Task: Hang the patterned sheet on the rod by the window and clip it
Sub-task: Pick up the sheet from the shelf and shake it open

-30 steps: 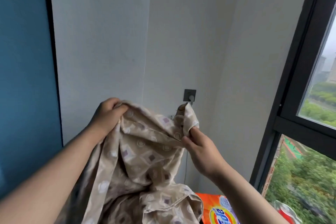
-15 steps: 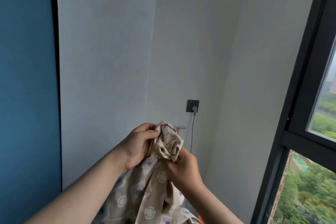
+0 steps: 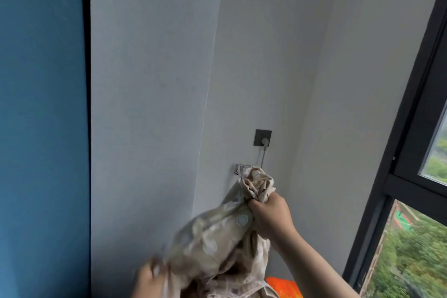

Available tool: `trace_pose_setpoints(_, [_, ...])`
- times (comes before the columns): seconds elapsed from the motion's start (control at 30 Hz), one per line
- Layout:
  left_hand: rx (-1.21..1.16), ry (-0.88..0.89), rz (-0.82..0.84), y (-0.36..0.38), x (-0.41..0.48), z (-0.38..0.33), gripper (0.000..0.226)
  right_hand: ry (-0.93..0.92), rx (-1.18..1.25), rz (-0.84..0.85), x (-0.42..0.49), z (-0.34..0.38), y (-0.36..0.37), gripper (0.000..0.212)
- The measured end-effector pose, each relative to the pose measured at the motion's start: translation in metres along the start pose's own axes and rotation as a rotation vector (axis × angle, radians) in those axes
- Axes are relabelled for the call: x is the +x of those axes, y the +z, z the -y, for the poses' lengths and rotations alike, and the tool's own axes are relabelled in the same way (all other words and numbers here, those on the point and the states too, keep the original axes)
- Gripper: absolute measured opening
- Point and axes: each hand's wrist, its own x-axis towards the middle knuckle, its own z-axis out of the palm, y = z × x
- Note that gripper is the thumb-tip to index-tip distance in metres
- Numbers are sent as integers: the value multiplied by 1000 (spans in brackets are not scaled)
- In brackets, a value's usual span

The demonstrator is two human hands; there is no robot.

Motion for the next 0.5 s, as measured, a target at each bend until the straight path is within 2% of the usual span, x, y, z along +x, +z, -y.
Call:
trace_pose_setpoints(0.03, [-38,53,-30,-3,0,-15,13,-21,-83,21,0,-2,-2,9])
trace_pose_setpoints(0.13, [-121,192,-37,-8,26,-92,18,-97,-245,51,-5,5,-7,26])
trace_pose_setpoints(0.23, [-261,259,69,13,39,-170,26,-311,-16,205,-22,22,-14,52])
trace_pose_setpoints(0.3, [-332,234,222,36,32,-200,27,-445,86,324,-36,33,-8,77])
trace_pose_setpoints(0.37, [-423,116,486,53,18,-218,24,-519,34,248,-45,40,-3,94])
trace_pose_setpoints(0.4, [-455,47,609,58,10,-225,26,-525,37,138,-46,43,-2,87])
trace_pose_setpoints(0.43, [-449,16,688,60,2,-229,29,-523,78,39,-46,45,-3,71])
trace_pose_setpoints(0.5, [-445,46,768,51,-6,-225,31,-473,86,-35,-46,44,-8,51])
